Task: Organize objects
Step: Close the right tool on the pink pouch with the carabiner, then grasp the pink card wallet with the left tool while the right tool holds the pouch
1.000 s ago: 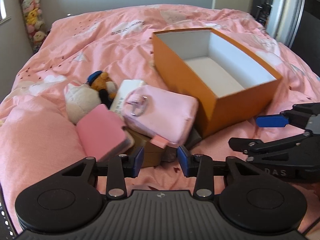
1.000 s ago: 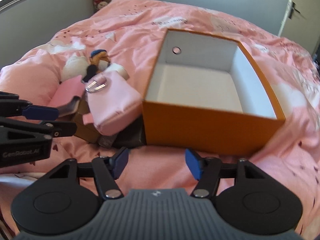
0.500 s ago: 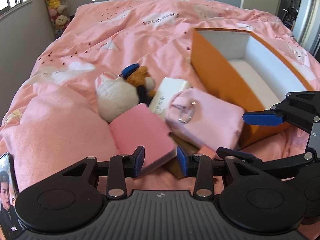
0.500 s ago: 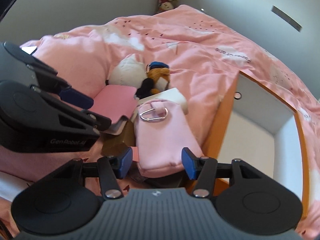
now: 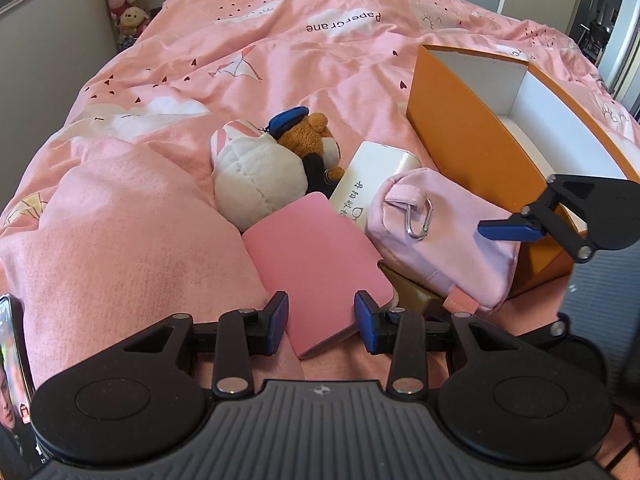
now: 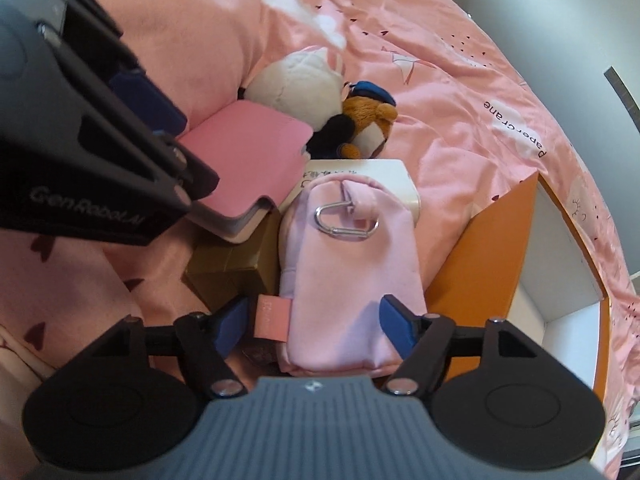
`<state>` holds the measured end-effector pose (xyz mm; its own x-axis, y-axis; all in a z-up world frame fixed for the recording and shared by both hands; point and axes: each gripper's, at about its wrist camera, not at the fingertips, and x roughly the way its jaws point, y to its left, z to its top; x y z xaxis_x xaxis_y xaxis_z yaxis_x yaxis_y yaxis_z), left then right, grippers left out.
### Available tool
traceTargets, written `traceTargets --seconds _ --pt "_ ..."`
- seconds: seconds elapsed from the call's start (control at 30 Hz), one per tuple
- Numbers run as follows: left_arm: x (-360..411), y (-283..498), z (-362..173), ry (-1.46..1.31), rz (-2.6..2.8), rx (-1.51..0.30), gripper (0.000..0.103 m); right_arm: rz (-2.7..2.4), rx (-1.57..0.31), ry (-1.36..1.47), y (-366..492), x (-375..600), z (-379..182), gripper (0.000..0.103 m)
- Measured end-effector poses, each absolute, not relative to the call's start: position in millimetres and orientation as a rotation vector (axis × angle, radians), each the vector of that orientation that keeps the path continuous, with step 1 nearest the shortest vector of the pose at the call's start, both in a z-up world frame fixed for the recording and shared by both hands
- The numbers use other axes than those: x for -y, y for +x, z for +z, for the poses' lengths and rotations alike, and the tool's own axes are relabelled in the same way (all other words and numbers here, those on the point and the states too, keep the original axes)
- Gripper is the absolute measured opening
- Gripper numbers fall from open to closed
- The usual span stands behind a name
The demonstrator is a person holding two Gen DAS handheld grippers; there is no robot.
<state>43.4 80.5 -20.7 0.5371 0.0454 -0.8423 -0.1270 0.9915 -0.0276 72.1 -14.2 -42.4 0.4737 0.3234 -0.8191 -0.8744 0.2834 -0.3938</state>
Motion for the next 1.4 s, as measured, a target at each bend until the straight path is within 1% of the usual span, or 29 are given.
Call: traceTargets --seconds 0.07,0.13,0.17,0.2,0.23,0.3,0.4,0.5,0.57,0.7,0.77,0.8,0.87,0.9,0.93,0.97,1.0,1.07,1.2,1.23,1.27,1.33,1.4 --pt "-81.5 43.6 -20.9 -0.104 0.087 -1.004 0.054 0.892 -0.684 -0.966 73.0 15.0 -43.8 0.073" --pt "-83.9 44.1 -20.7 -0.135 0.065 -1.012 0.06 0.883 -0.682 -0.962 73.5 15.6 -42.9 0.063" --pt "-85.3 44.8 -20.7 -0.149 0.062 -1.018 0.061 0.875 -0.675 -0.965 74.0 16.8 -42.4 0.054" --pt "-87.3 46.1 -21.1 -0.164 0.068 -1.023 0.061 0.871 -0.671 -0.966 75.1 18.4 -40.3 0.049" --pt "-89.8 47.4 -21.2 -0.184 0.073 -1.029 0.061 0.878 -0.683 -0.95 77.7 20.5 -37.6 0.048" --pt "-97.4 51.3 -22.4 -0.241 0.084 -1.046 0.062 0.892 -0.718 -0.886 83.5 25.1 -29.9 0.037" --pt "-112.1 56.7 -25.3 -0.338 0.113 -1.064 0.062 0.911 -0.736 -0.794 91.0 30.0 -15.3 0.028" --pt "-124.8 62.0 -28.7 -0.424 0.138 -1.085 0.062 0.922 -0.736 -0.699 99.3 31.5 1.3 0.024" --pt "-131.8 65.4 -30.3 -0.466 0.151 -1.094 0.062 0.952 -0.762 -0.597 108.8 31.5 12.6 0.022" --pt "-139.1 72.9 -36.8 -0.507 0.171 -1.11 0.063 1.036 -0.875 -0.336 130.2 32.0 25.4 0.02" --pt "-142.1 77.5 -41.3 -0.532 0.171 -1.109 0.069 1.049 -0.968 -0.202 143.4 33.8 20.7 0.02" --pt "-144.3 79.8 -43.7 -0.555 0.166 -1.109 0.071 1.047 -1.006 -0.147 149.7 35.5 17.0 0.02" --pt "-149.1 84.8 -49.8 -0.598 0.154 -1.112 0.082 1.037 -1.062 -0.058 159.8 40.4 10.7 0.02" --pt "-150.3 87.3 -53.2 -0.617 0.149 -1.115 0.085 1.026 -1.081 -0.025 164.1 43.7 9.1 0.022" --pt "-149.9 90.1 -55.8 -0.626 0.145 -1.117 0.09 1.009 -1.091 -0.001 167.9 47.8 9.4 0.023" --pt "-148.4 92.7 -58.3 -0.628 0.138 -1.119 0.091 0.988 -1.093 0.009 170.0 51.2 9.9 0.03" --pt "-145.5 95.6 -60.5 -0.621 0.135 -1.123 0.092 0.97 -1.083 0.004 170.6 53.8 11.3 0.033" --pt "-140.5 97.8 -61.1 -0.602 0.139 -1.11 0.093 0.937 -1.046 -0.032 169.5 59.1 15.6 0.037" --pt "-135.6 92.4 -54.8 -0.577 0.13 -1.09 0.091 0.904 -0.964 -0.141 167.0 59.3 20.2 0.037" --pt "-133.2 89.9 -51.5 -0.568 0.125 -1.082 0.087 0.899 -0.944 -0.17 167.0 59.9 20.8 0.037" --pt "-131.6 86.9 -47.2 -0.556 0.13 -1.068 0.081 0.893 -0.928 -0.194 167.9 60.0 21.4 0.037" --pt "-130.3 81.8 -39.2 -0.539 0.138 -1.048 0.074 0.891 -0.911 -0.222 168.9 60.8 21.0 0.037" --pt "-131.8 79.4 -36.4 -0.557 0.13 -1.047 0.074 0.902 -0.92 -0.22 172.0 62.9 21.0 0.037"
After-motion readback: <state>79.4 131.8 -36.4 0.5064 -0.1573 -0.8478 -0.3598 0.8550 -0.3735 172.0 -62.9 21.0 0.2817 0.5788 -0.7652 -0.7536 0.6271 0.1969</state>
